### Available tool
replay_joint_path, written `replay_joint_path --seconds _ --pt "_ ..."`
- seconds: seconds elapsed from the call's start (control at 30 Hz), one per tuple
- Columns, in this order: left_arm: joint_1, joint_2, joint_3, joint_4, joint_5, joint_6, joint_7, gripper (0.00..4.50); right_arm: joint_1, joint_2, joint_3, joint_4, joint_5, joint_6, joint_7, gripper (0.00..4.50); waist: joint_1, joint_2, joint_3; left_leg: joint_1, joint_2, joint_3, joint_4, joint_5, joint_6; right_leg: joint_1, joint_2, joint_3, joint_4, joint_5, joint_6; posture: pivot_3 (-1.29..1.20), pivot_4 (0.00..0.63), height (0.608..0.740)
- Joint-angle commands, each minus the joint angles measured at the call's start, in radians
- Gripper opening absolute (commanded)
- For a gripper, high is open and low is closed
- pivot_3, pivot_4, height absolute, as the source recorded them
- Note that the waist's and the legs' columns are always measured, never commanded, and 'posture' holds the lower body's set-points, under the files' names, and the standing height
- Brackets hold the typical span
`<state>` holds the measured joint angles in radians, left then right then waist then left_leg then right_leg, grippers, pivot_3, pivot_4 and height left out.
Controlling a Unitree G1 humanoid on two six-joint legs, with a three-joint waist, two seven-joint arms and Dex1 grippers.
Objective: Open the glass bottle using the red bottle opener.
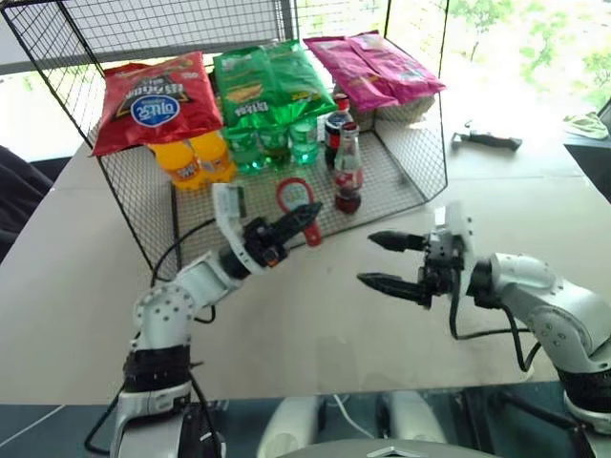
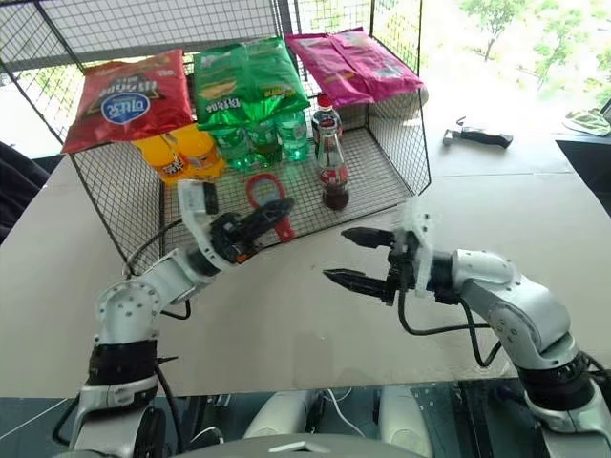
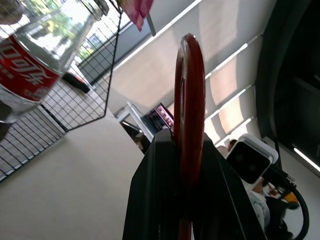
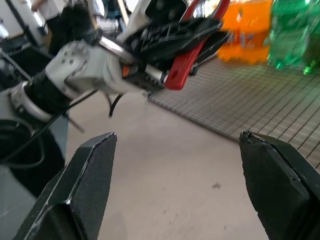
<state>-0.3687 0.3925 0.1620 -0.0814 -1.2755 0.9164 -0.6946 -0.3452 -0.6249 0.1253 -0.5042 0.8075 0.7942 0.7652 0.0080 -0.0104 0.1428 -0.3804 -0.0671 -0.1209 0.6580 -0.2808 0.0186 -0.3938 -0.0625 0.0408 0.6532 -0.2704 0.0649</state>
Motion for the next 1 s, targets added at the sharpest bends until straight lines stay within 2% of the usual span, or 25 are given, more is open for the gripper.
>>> replay_joint_path --seconds 0.03,0.3,0.53,0.57,0.6,0.8,1.0 --pt "-0.059 0.004 -0.063 0.036 0.041 0.039 -0.104 0.05 -0.096 0.010 0.015 -0.008 0.127 0.213 -0.055 3.94 -0.001 -0.001 0.000 0.000 0.000 0.000 0.000 0.000 0.000 0.000 0.000 0.000 0.000 0.000 0.000 0.00 0.150 0.740" --pt "-0.094 -0.048 -0.134 0.060 0.118 0.041 -0.206 0.05 -0.218 0.129 0.022 0.074 0.244 0.426 -0.130 3.94 -0.017 -0.001 0.000 -0.003 0.000 0.000 0.000 0.000 0.000 -0.002 -0.004 0.000 -0.003 0.000 0.000 0.00 0.150 0.740" --pt "-0.050 -0.093 -0.122 0.052 0.150 0.029 -0.213 0.05 -0.256 0.234 -0.036 0.123 0.322 0.481 -0.215 3.94 -0.022 -0.001 0.000 -0.003 0.000 0.000 0.001 0.000 0.000 -0.002 -0.004 0.000 -0.001 0.000 0.000 0.00 0.150 0.740" --pt "-0.038 -0.096 -0.120 0.046 0.154 0.027 -0.211 0.00 -0.259 0.241 -0.042 0.129 0.324 0.483 -0.222 3.39 -0.022 -0.001 0.000 -0.003 0.000 0.000 0.001 0.000 0.000 -0.002 -0.004 0.001 -0.001 0.000 0.000 0.00 0.150 0.740" --pt "-0.026 -0.097 -0.117 0.041 0.154 0.026 -0.210 0.00 -0.260 0.246 -0.049 0.135 0.327 0.486 -0.231 3.13 -0.022 -0.001 0.000 -0.003 0.000 0.000 0.001 0.000 0.000 -0.002 -0.004 0.001 -0.001 0.000 0.000 0.00 0.150 0.740" --pt "0.011 -0.088 -0.104 0.014 0.155 0.030 -0.224 0.00 -0.263 0.246 -0.058 0.153 0.335 0.497 -0.245 0.15 -0.022 -0.001 0.000 -0.003 0.000 0.000 0.001 0.000 0.000 -0.003 -0.004 0.001 -0.001 0.000 0.000 0.00 0.150 0.740" --pt "0.024 -0.057 -0.101 0.007 0.145 0.053 -0.253 0.00 -0.262 0.238 -0.068 0.165 0.342 0.501 -0.245 0.07 -0.023 -0.001 0.000 -0.003 0.000 0.000 0.001 0.000 0.000 -0.003 -0.004 0.001 -0.001 0.000 0.000 0.00 0.150 0.740"
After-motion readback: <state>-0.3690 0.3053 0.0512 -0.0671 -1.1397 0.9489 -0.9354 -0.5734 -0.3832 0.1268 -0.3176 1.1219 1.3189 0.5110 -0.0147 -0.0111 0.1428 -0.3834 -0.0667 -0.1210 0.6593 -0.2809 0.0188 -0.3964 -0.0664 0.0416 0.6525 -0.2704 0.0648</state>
